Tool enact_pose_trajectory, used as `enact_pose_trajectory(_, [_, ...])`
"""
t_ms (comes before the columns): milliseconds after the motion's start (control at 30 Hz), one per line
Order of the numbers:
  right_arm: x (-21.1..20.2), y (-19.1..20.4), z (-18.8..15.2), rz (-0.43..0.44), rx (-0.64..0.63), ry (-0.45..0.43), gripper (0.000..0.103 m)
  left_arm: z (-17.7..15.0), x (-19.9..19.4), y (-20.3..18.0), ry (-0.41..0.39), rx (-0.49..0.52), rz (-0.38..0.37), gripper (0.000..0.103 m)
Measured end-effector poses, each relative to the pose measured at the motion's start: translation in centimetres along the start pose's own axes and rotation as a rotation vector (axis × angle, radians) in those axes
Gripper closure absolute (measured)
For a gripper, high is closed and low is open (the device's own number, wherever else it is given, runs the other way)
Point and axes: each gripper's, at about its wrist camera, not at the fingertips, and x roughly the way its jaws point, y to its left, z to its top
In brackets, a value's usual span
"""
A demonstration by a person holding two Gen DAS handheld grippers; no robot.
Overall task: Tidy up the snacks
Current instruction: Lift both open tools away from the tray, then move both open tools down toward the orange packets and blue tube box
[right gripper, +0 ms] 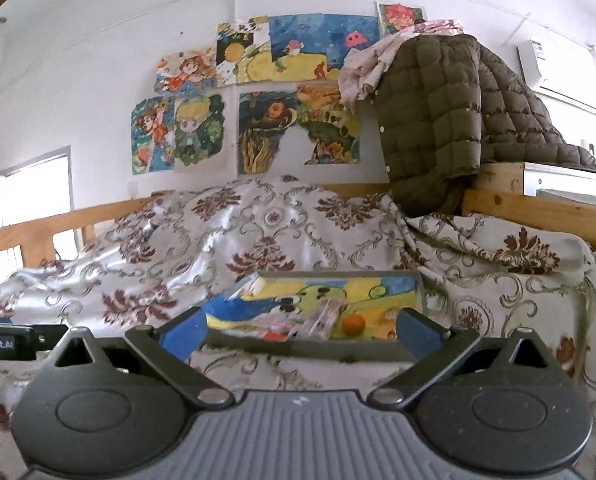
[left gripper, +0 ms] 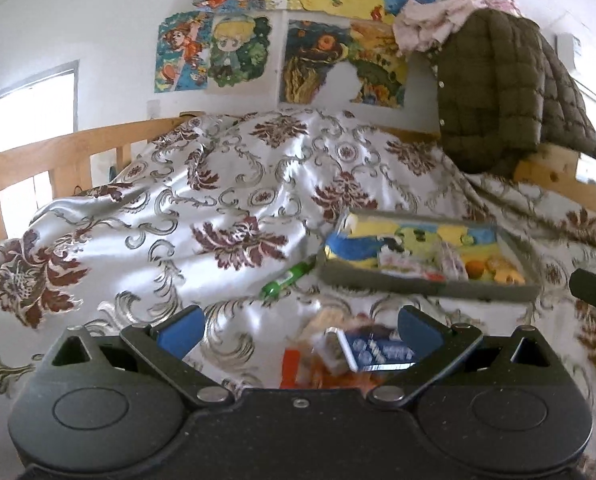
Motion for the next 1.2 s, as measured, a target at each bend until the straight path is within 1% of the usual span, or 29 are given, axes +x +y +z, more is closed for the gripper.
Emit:
enact_pose_trajectory(100, [-1.3, 1.2, -0.9, -0.003, -0.024, 0.033, 0.0, -0.8, -0.8, 0.4, 0.016, 0.012, -0.023, 0.001])
enact_pose_trajectory(200, [-2.1, 2.0, -1.5, 0.001, -0.041, 0.067, 0.0, -1.6, -1.4, 0.5, 0.026, 0.059, -0.035, 0.001])
enact_pose_trajectory(333, [-3.0, 3.1, -2.0, 0.01, -0.054, 0.105, 0.0, -2.5, -2.4, 0.3, 0.012, 0.142, -0.053, 0.001])
enact_pose_trajectory(467, [-2.8, 4.2, -2.1, 0.026, -0.068, 0.153, 0.0, -3.1, -3.4, 0.3, -0.004, 0.185, -0.086, 0.001])
enact_pose_trajectory(533, [-2.7, 4.8, -2.2, 0.043, -0.078, 0.165, 0.0, -3.4, -3.6, 0.5, -0.003, 0.193, -0.091, 0.001])
enact_pose_trajectory(733, [-1.9, 6.2, -2.9, 0.081, -0.13, 0.201, 0.0, -4.0, -2.9, 1.4, 0.044, 0.15, -0.08, 0.001])
enact_pose_trajectory(833, [-1.5, 6.1, -3.1, 0.089, -0.127, 0.217, 0.0, -4.2, -2.4, 1.7, 0.072, 0.124, -0.067, 0.001])
enact_pose_trajectory(1033, [-0.6, 5.9, -3.4, 0.113, -0.089, 0.246, 0.0, -4.3, -1.8, 2.0, 0.091, 0.095, -0.034, 0.001])
enact_pose_trajectory(1200, [0.0, 6.3, -3.5, 0.138, -0.108, 0.258, 0.0, -4.6, -1.0, 1.9, 0.125, 0.076, -0.016, 0.001])
